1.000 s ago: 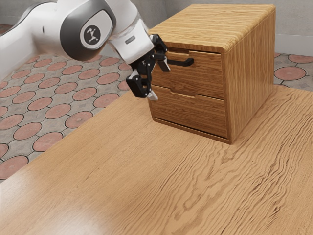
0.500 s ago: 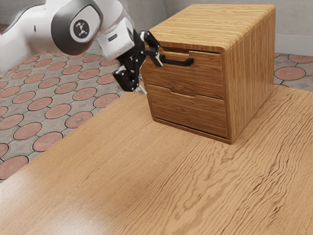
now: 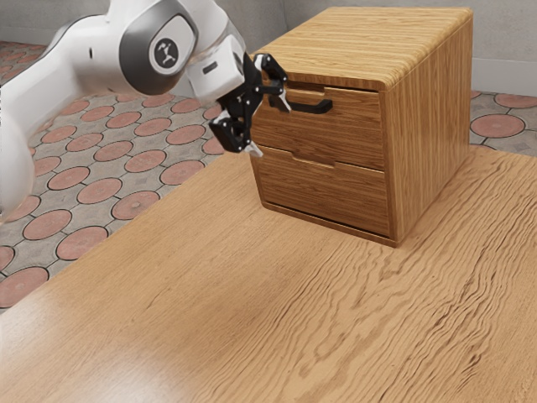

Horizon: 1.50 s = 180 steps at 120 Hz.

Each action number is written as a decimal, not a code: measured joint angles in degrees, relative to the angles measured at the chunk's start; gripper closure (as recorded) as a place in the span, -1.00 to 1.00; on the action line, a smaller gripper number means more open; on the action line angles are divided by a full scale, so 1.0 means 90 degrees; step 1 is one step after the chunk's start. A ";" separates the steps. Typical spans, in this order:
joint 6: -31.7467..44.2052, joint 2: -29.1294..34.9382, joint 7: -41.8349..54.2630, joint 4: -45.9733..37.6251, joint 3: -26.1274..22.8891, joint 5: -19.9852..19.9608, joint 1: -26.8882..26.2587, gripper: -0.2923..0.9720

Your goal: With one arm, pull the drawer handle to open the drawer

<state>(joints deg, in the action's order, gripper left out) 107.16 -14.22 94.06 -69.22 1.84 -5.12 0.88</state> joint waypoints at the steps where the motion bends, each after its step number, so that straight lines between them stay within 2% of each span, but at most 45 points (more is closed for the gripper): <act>1: 0.0014 -0.0005 0.0003 0.0002 0.0000 0.0001 0.0000 -0.53; 57: 0.0950 -0.0283 -0.0050 -0.0033 0.0011 -0.0067 0.0183 -0.54; 114: 0.1188 -0.0823 -0.0154 0.0391 0.0018 -0.0118 0.0185 -0.58; 145: 0.1205 -0.0908 -0.0226 0.0350 0.0068 -0.0121 0.0176 -0.53; 180: 0.1208 -0.0805 -0.0300 0.0320 0.0070 -0.0120 0.0139 -0.31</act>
<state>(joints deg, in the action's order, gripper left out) 118.03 -21.47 91.36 -66.33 2.47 -6.20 2.13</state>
